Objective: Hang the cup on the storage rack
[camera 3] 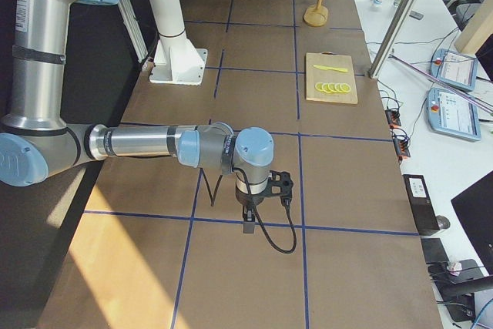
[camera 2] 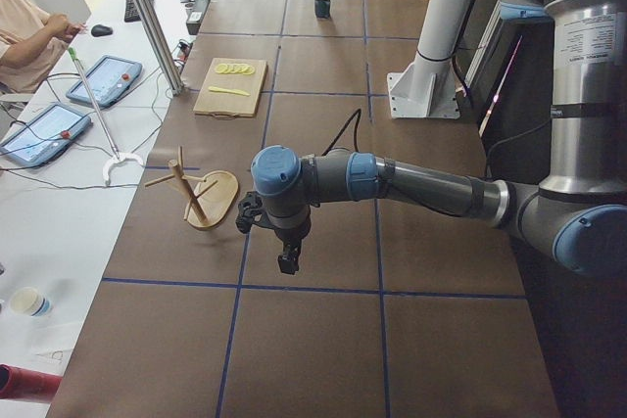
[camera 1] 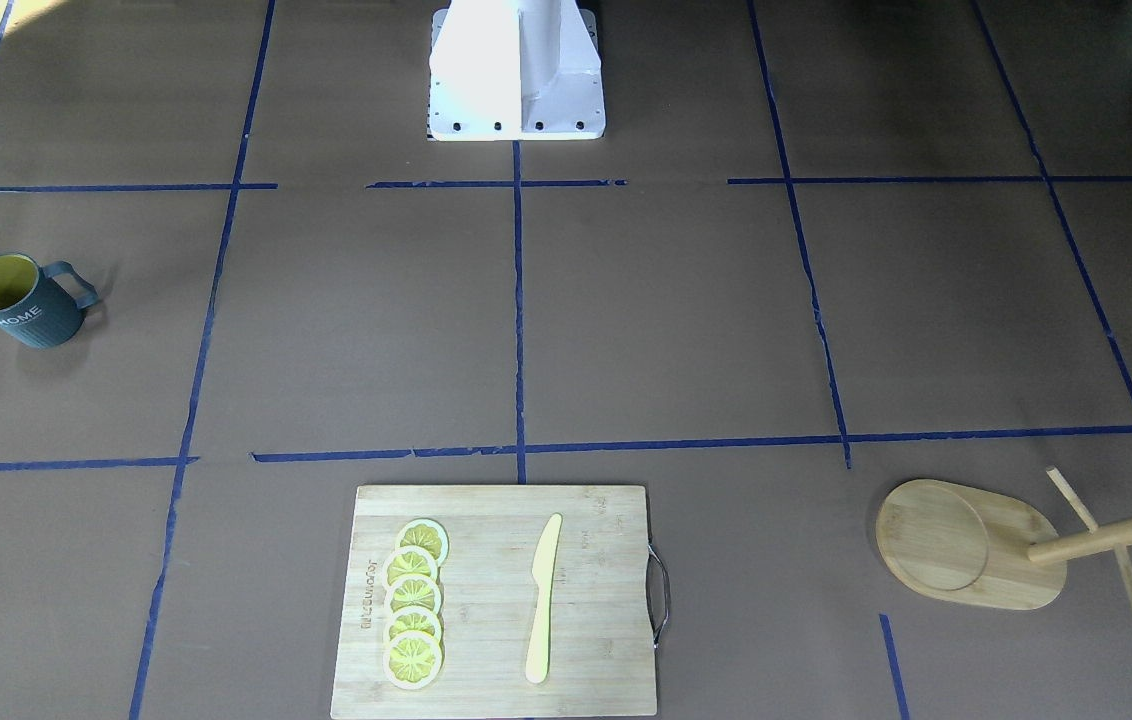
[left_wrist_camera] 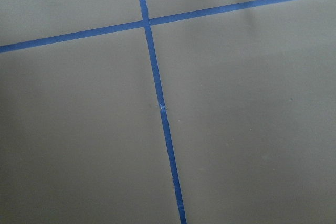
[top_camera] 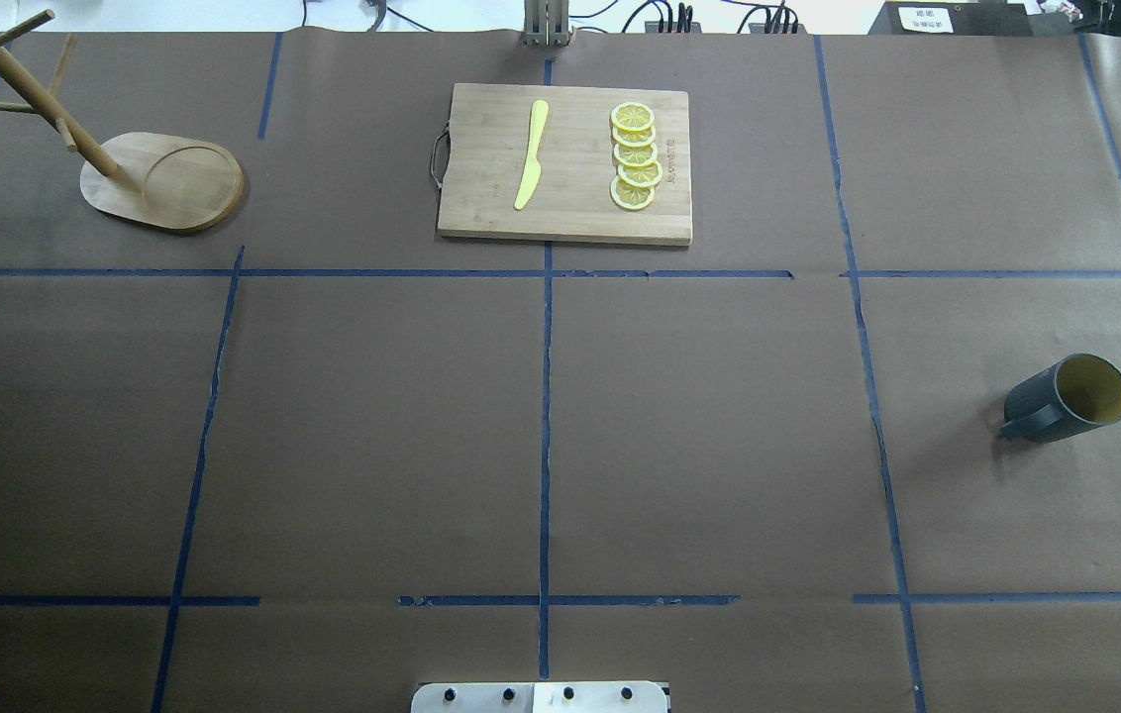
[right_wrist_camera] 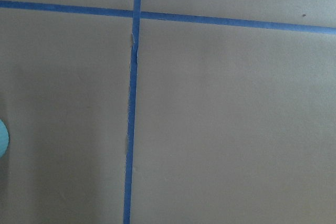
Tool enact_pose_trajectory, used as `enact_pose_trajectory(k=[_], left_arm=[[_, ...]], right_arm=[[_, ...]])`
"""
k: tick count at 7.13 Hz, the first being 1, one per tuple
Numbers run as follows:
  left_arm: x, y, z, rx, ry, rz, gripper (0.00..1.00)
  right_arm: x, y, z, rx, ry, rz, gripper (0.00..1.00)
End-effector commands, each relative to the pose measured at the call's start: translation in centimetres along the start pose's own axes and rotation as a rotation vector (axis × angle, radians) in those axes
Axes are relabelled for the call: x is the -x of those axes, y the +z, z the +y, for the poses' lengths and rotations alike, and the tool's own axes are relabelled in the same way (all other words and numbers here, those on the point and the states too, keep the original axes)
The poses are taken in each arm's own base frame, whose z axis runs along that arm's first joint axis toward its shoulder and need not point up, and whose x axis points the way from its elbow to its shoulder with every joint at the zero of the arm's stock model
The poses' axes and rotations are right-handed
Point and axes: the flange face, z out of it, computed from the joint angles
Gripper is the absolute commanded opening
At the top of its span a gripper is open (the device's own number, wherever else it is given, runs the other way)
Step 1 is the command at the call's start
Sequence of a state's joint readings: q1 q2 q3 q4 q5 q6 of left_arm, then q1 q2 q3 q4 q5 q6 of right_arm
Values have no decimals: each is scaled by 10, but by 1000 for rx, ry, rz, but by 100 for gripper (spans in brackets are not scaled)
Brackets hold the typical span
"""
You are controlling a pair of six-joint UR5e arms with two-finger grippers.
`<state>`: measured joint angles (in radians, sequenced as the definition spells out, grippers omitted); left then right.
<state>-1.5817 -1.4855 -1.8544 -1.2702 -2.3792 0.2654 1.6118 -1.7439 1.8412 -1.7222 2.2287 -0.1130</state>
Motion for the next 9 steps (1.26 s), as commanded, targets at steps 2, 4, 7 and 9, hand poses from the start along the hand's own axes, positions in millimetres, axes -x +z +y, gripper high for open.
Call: enact_pose_trajectory(k=[2,4,7,9], left_arm=[[-1,0,-1,0,-3,1,100],[-1,0,-1,0,-3,1,100],[-1,0,-1,1,-2,3,100],[-2,0,-2,1,0,3,100]], right_arm=[[21,-5,-23,-10,-51,-1,100],[82,-16,-55,-41,-154,-111,100],[156,30,-42,-88,-99,-148,100],[182,56,-27,-139,-39,-164,100]])
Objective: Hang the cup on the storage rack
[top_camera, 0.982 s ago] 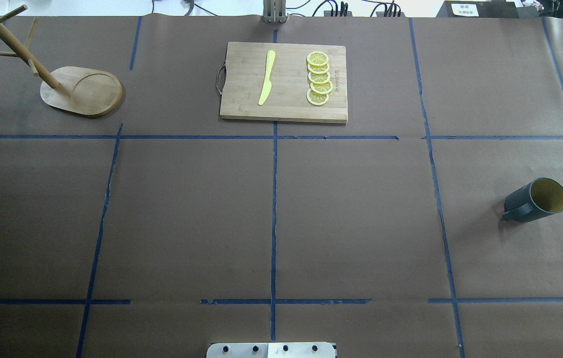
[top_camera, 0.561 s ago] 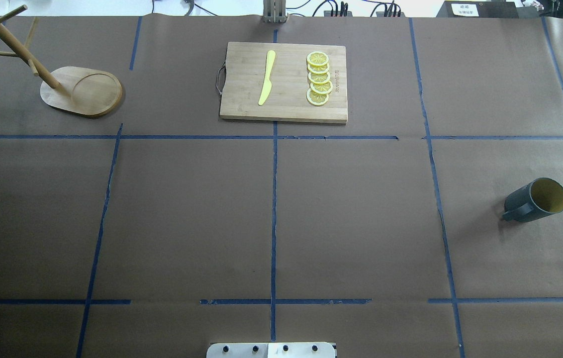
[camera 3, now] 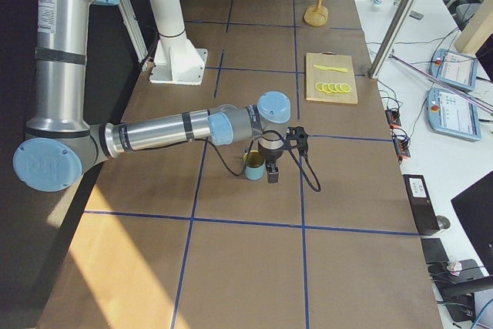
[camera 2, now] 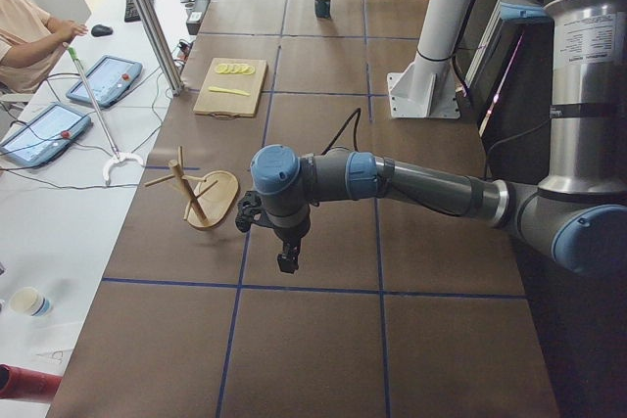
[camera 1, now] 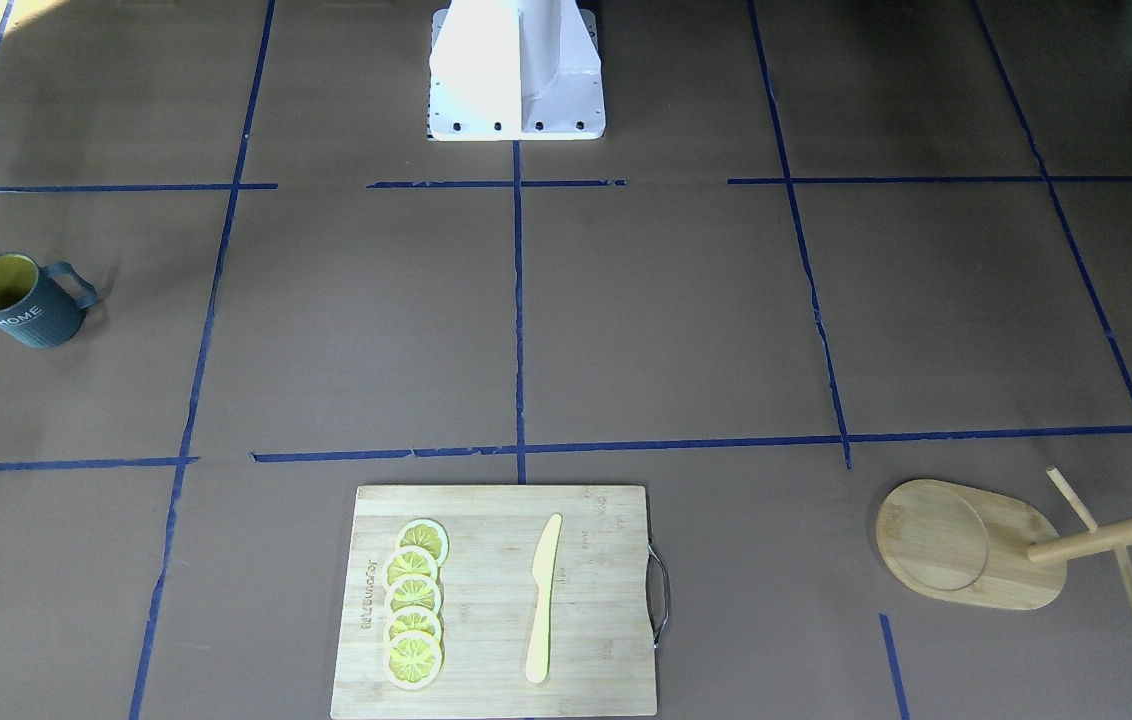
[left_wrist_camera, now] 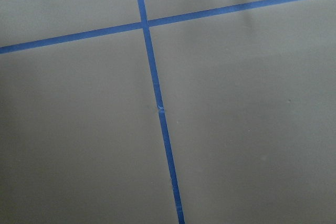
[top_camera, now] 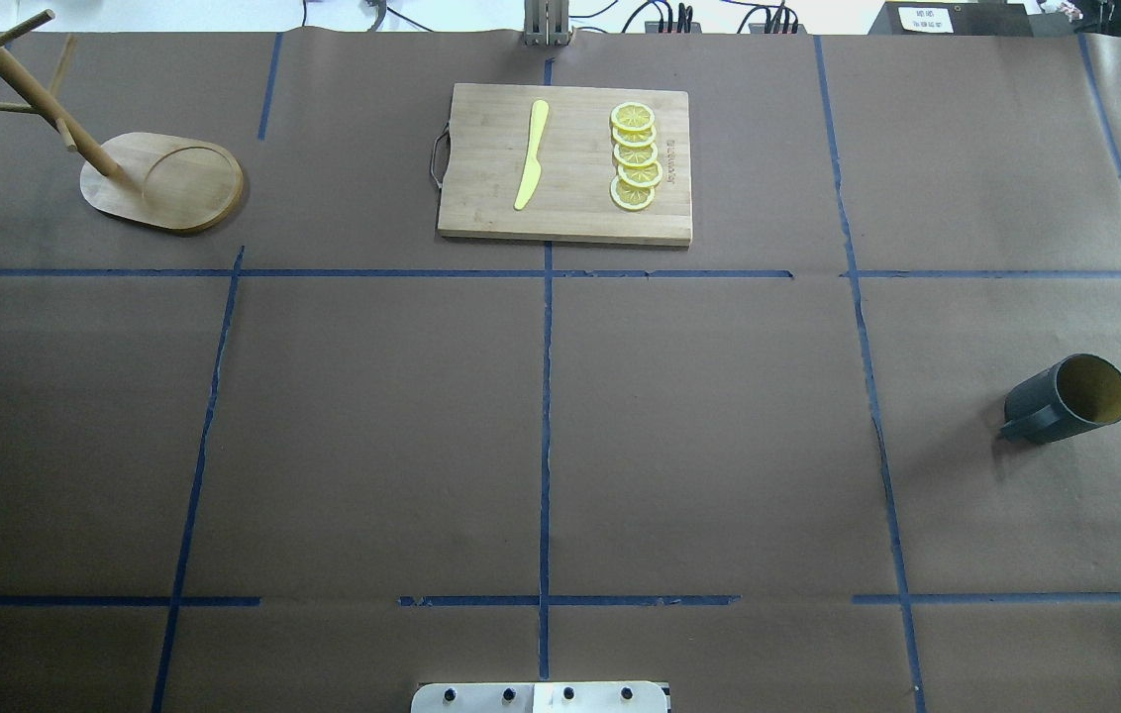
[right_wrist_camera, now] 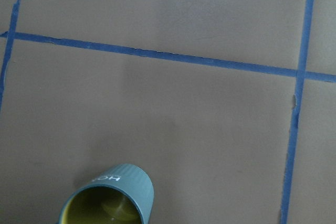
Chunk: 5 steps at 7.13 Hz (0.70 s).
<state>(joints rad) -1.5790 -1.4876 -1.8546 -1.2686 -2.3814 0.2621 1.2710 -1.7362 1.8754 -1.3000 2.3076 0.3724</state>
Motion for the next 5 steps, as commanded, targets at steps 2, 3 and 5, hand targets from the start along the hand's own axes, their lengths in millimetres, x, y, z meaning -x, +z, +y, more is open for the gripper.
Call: enact_pose_trajectory(k=[2,3,5], left_arm=[[0,1,0,1,0,1,100],[0,0,0,0,1,1,100],[0,0,1,-1,-1,2,100]], right_arm=[[32,42,21,-33,50,-11,99],[32,56,27,-24,53,6,98],[12,106,41,26,35,42,97]])
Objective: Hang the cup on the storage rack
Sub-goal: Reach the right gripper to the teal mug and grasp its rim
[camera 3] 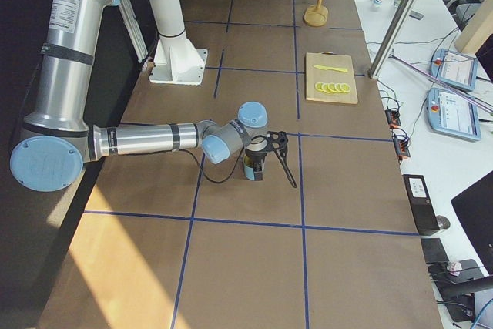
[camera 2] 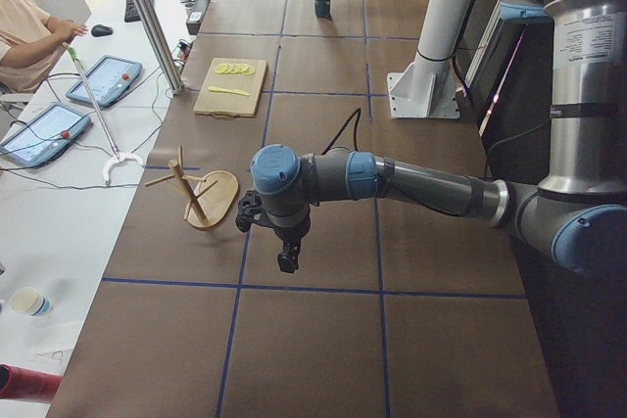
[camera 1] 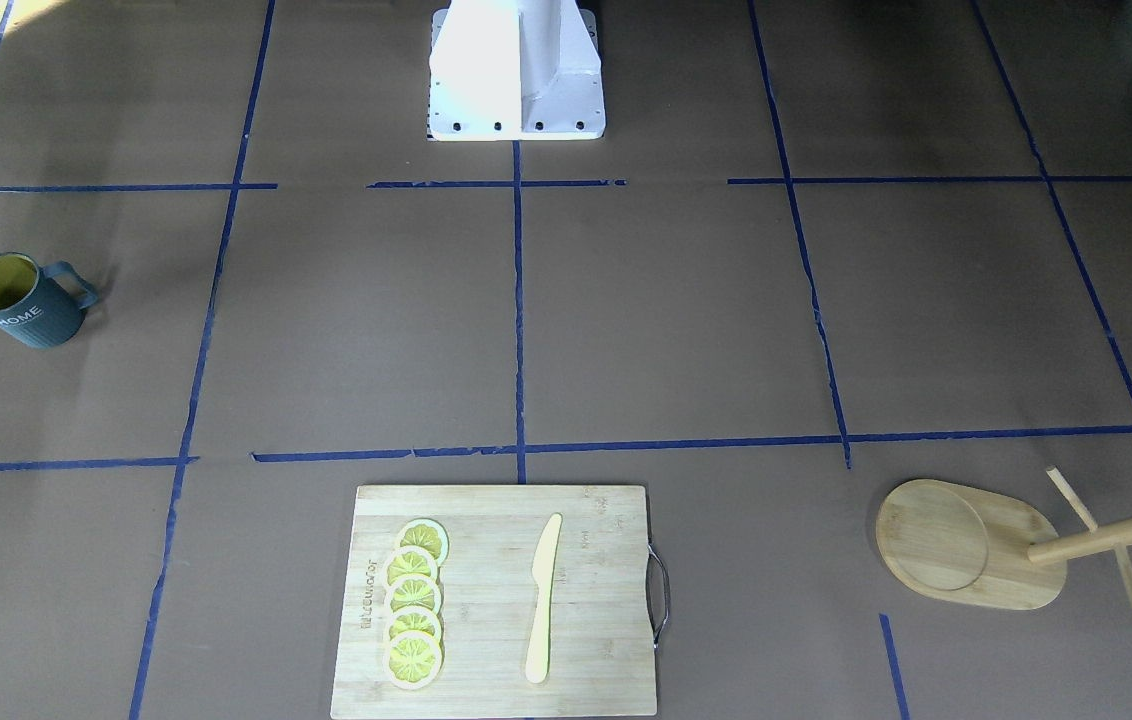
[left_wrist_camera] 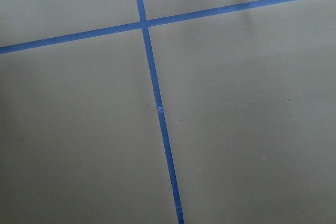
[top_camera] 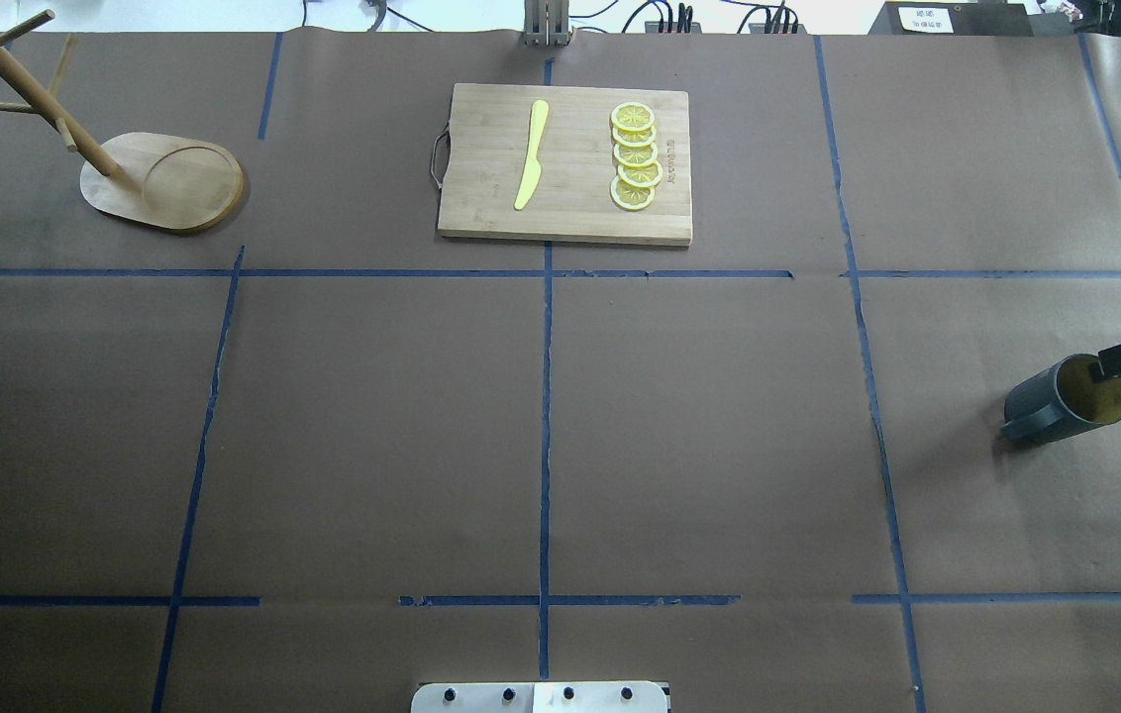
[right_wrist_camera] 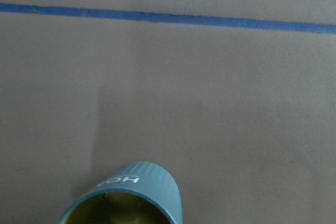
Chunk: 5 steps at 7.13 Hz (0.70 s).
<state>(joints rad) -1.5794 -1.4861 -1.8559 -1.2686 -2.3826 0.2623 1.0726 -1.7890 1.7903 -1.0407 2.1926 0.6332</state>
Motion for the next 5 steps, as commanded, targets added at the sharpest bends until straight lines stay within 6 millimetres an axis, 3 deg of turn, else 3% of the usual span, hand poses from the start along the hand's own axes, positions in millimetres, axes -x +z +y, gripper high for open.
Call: enact_pose_trajectory(k=[1,2,3,4,5], left_arm=[[0,0,1,0,-1,1,100],[0,0,1,0,-1,0,100],[0,0,1,0,-1,0,100],[0,0,1,1,-2,0,100],[1,1,1,2,-3,0,100]], right_arm=[[-23,51,13,27,-27,7,96],[-28,59,14,8,-33,-14,89],[-8,48,12,-2,26,-60,60],[9,43,12,-1,25,-75,40],[8,44,13,-1,26,-72,20]])
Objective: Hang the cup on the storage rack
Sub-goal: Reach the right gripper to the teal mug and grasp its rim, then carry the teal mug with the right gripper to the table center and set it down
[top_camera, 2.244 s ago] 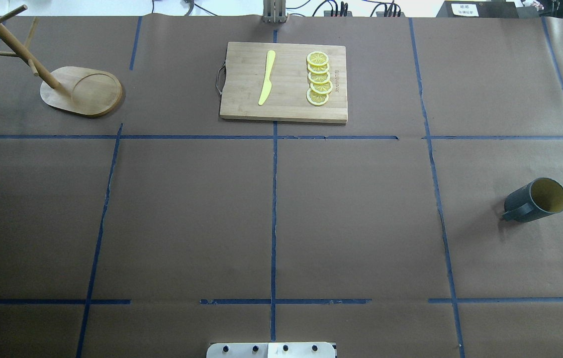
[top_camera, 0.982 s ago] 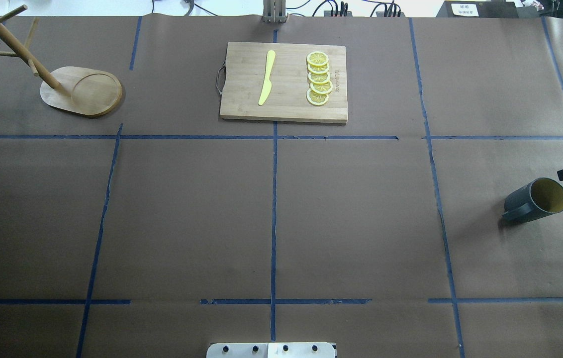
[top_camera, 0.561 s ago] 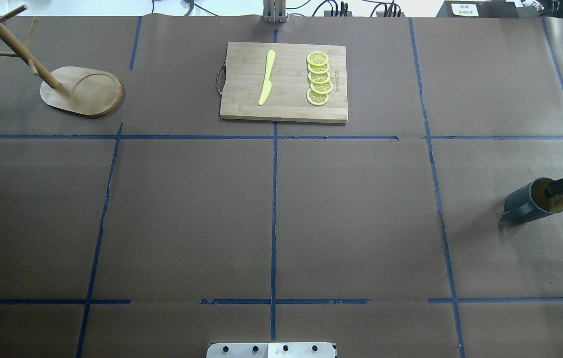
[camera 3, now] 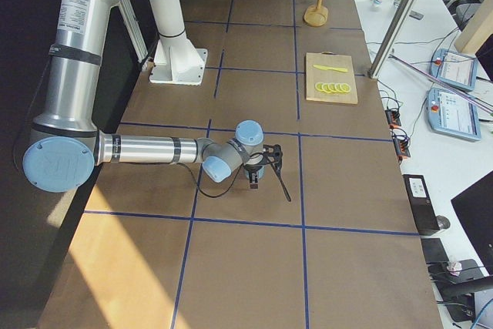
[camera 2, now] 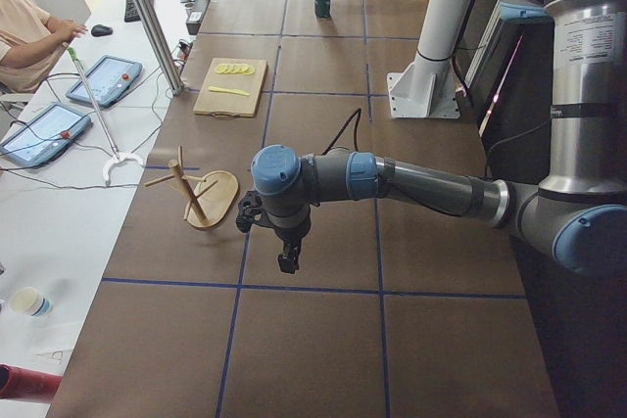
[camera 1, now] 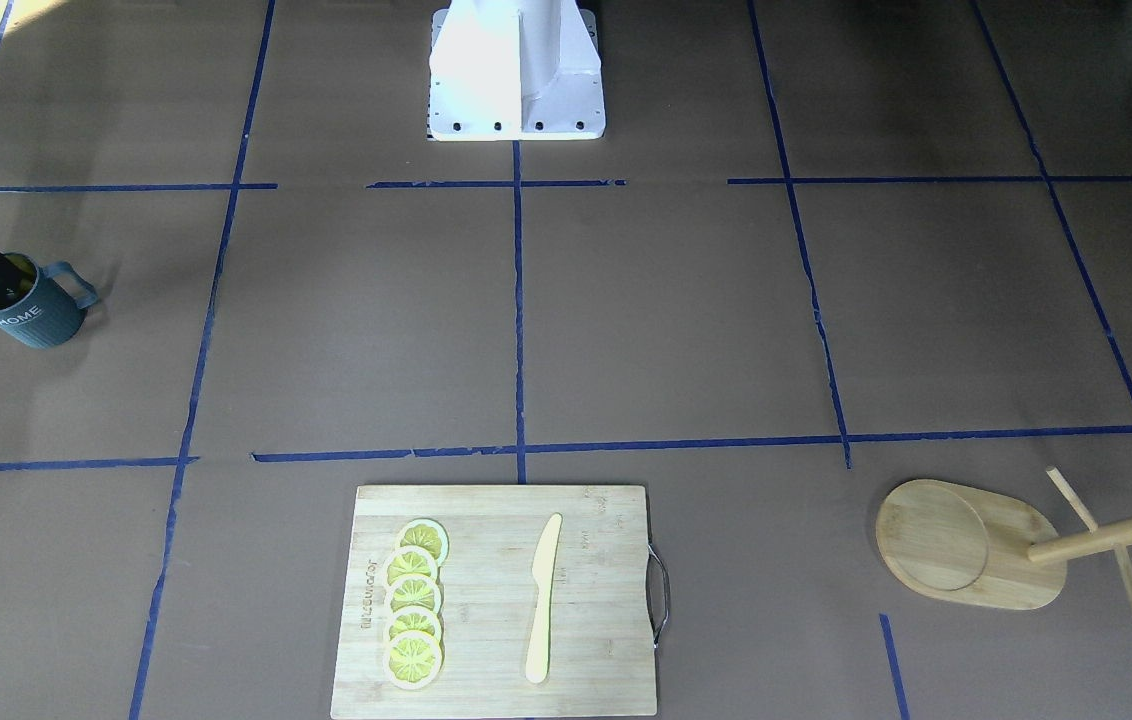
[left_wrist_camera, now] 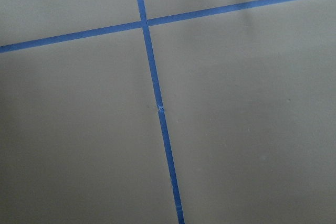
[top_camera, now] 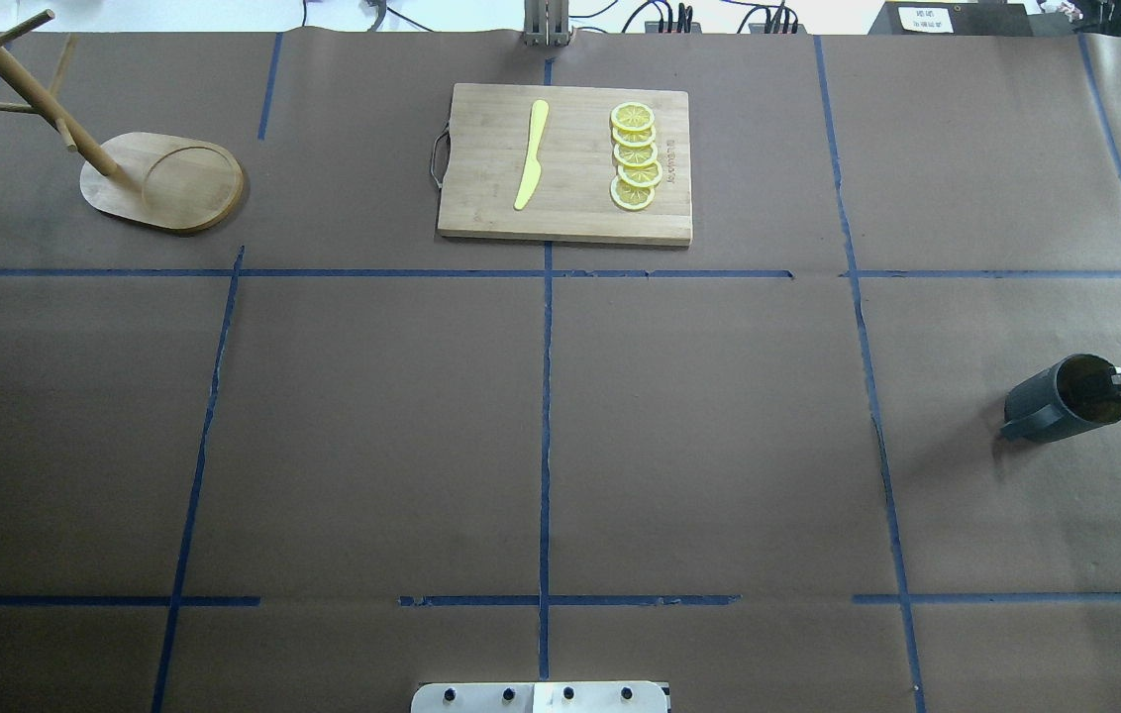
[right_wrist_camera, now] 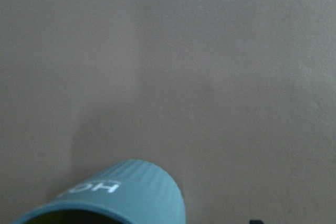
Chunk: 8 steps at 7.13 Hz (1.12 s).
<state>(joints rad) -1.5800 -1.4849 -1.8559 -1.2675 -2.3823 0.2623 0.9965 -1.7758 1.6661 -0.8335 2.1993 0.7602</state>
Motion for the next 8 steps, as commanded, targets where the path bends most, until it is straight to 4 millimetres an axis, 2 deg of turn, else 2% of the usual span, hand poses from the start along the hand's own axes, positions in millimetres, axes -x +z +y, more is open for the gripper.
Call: enact_pose_trajectory(k=[1,2,3,4,5,6,7,8], left_arm=[[0,0,0,1,-1,0,100],[0,0,0,1,-1,0,100],[0,0,0,1,-1,0,100],[0,0,0,1,-1,0,100],[1,2,3,4,-5,3,100],[2,3,4,5,-7,5,100],[1,3,4,6,-6,6,100],[2,3,4,5,-7,6,100]], right_arm=[[8,-1,1,-3,4,-8,3],[10,-2,1,-4,1,-9,0],[20,-8,1,-4,-10,-19,0],[45,-18,0,23,-11,-12,0],[94,-43,-20,37,-3,-2,0],[147,-62,-54,43,11,16,1],[201,-73,-82,43,-9,3,1],[256,-68,-87,47,-32,-12,1]])
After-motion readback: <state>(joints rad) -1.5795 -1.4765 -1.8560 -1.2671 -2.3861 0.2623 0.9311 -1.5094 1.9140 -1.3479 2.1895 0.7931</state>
